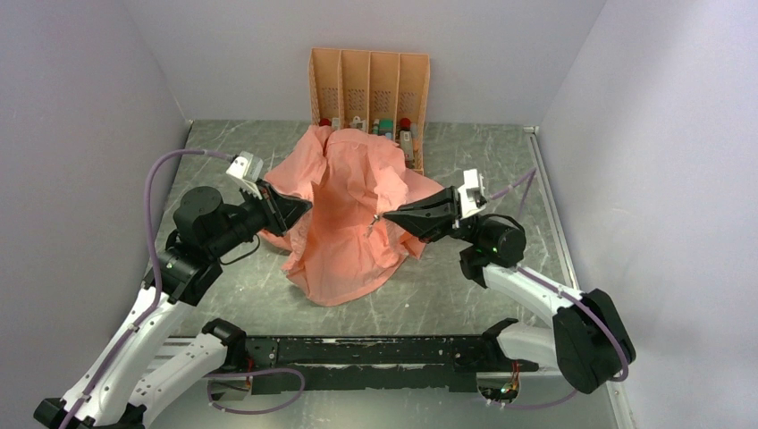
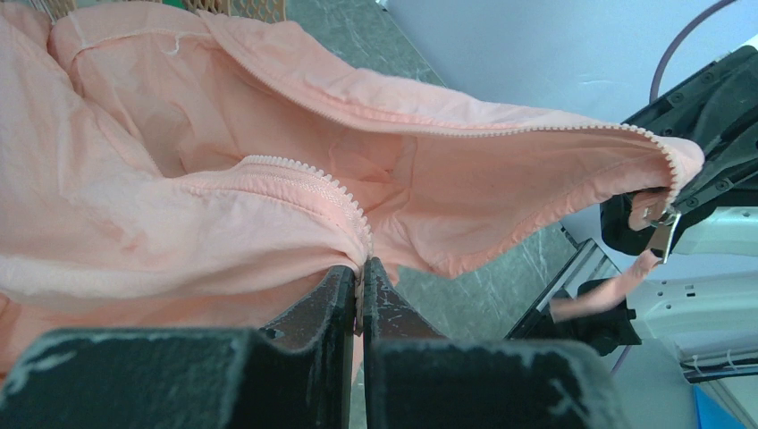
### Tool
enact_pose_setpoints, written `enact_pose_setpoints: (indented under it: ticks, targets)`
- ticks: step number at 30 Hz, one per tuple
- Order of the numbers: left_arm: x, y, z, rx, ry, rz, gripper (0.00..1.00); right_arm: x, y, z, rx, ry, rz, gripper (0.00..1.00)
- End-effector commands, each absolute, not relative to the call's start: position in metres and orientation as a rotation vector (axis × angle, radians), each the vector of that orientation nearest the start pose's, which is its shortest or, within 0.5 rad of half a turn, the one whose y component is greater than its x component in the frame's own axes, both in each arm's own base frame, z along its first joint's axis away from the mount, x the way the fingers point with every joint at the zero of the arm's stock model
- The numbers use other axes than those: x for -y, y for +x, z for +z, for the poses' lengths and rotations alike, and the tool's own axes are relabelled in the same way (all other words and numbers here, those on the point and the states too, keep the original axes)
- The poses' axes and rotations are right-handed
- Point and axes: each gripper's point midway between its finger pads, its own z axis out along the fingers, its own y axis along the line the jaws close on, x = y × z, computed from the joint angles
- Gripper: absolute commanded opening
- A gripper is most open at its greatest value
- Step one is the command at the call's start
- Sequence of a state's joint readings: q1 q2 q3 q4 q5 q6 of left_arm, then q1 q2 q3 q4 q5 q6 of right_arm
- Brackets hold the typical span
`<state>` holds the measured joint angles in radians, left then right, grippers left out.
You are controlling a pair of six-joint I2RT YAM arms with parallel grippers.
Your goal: Zip up the jacket
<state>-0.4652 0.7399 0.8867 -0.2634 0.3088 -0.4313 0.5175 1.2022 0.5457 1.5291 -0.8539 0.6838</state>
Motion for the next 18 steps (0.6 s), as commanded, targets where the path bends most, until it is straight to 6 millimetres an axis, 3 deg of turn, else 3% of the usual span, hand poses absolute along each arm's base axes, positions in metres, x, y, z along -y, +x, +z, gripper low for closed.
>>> enact_pose_setpoints:
  ticks: [1,5,6,7,8,9,11,12,15,16,18]
  targets:
    - [0.200,0.226,0.342,-1.671,0.360,-0.949,0.08,-0.261,0.163,0.383,-0.545,-0.853,1.240,0.00]
    - [0.199,0.227,0.343,-1.659,0.363,-0.940,0.08,-0.237,0.195,0.407,-0.529,-0.595,1.043,0.00]
    - [0.199,0.227,0.345,-1.651,0.367,-0.938,0.08,-0.233,0.186,0.414,-0.474,-0.597,1.019,0.00]
    - [0.199,0.227,0.347,-1.647,0.369,-0.936,0.08,-0.239,0.167,0.417,-0.413,-0.696,1.047,0.00]
    - [0.199,0.227,0.348,-1.643,0.372,-0.932,0.08,-0.252,0.141,0.416,-0.338,-0.902,1.084,0.00]
    - [0.199,0.227,0.349,-1.640,0.375,-0.928,0.08,-0.258,0.136,0.417,-0.333,-0.966,1.106,0.00]
    - [0.199,0.227,0.351,-1.638,0.382,-0.923,0.08,-0.244,0.187,0.423,-0.496,-0.648,1.042,0.00]
    - [0.199,0.227,0.352,-1.634,0.388,-0.921,0.08,-0.232,0.202,0.419,-0.533,-0.547,0.974,0.00]
    - [0.199,0.225,0.356,-1.624,0.403,-0.926,0.08,-0.253,0.152,0.406,-0.377,-0.893,1.066,0.00]
    - [0.199,0.225,0.356,-1.622,0.404,-0.924,0.08,-0.260,0.148,0.406,-0.391,-0.945,1.141,0.00]
    - [0.199,0.226,0.357,-1.616,0.403,-0.921,0.08,-0.253,0.174,0.416,-0.443,-0.752,1.137,0.00]
